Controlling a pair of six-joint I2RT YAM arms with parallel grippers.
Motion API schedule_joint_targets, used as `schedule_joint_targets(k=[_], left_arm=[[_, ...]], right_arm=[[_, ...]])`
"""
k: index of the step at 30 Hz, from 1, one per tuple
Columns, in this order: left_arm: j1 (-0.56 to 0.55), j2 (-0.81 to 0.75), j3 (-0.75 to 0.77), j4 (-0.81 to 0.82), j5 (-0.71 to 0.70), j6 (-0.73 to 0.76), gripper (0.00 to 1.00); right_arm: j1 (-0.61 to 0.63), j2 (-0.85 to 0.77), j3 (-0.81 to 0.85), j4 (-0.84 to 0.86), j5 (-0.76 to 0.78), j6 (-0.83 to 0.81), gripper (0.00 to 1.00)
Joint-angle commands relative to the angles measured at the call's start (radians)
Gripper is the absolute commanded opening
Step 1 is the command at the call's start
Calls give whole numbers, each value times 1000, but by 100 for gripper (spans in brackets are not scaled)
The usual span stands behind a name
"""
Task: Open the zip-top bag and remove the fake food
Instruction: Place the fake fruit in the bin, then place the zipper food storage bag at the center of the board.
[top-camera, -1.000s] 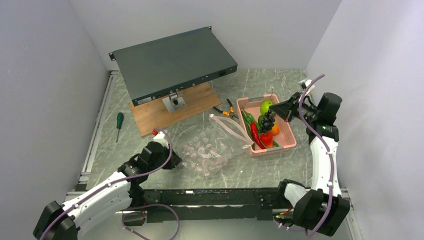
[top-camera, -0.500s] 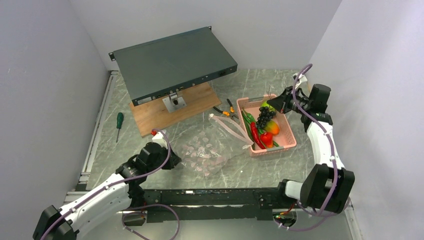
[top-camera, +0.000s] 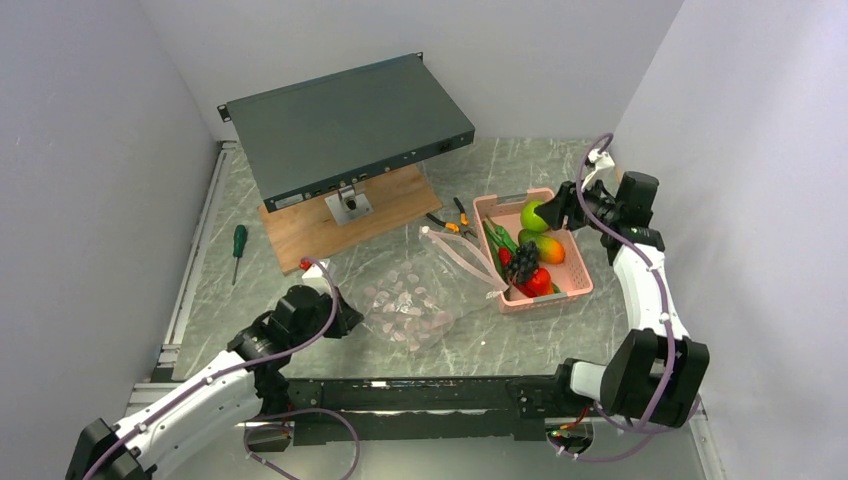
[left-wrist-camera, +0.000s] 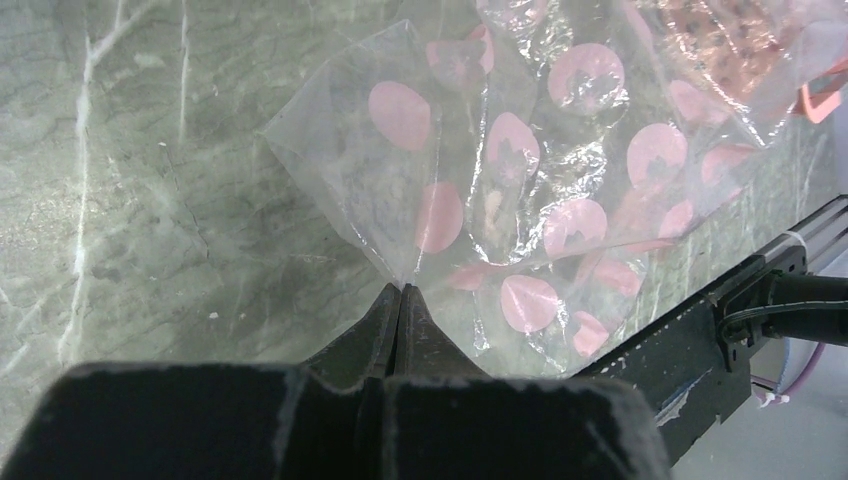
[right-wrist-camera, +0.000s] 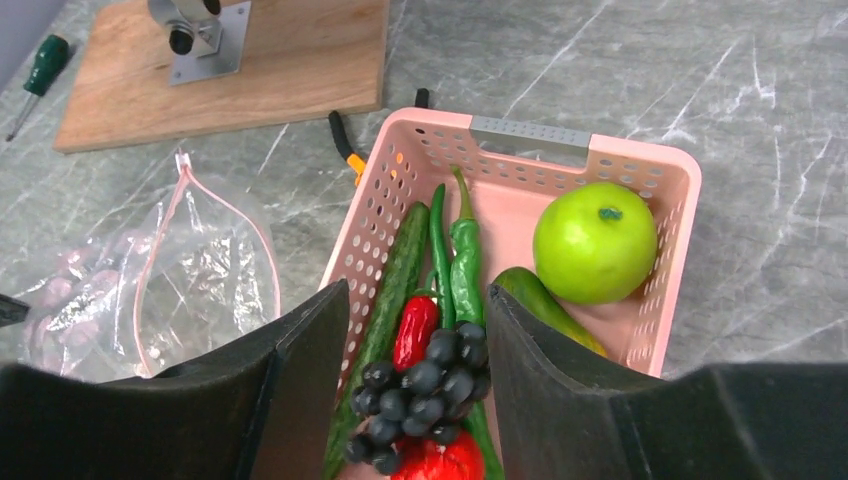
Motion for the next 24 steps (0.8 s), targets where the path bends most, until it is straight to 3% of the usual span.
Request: schedule_joint_targets(k=[1, 6, 9, 11, 15, 18, 24], left_arm=[[4, -45, -3, 35, 14, 16, 0], [6, -70, 0, 26, 22, 26, 0], [4, -73, 1, 29, 33, 38, 0], [5, -70, -1, 34, 39, 47, 0], [4, -55, -3, 46, 46, 50, 0], [4, -47, -7, 58, 50, 46, 0], [4, -53, 1, 34, 31, 40, 0]], right_arm=[[2, -74, -19, -3, 8, -56, 55], [1, -105, -34, -81, -157, -161, 56], [28, -91, -29, -232, -351, -316, 60], [95, -80, -15, -363, -385, -453, 62], [248, -94, -60, -435, -353, -548, 76], [315, -126, -135, -313, -288, -471, 90], [382, -61, -131, -217, -127, -390, 93]])
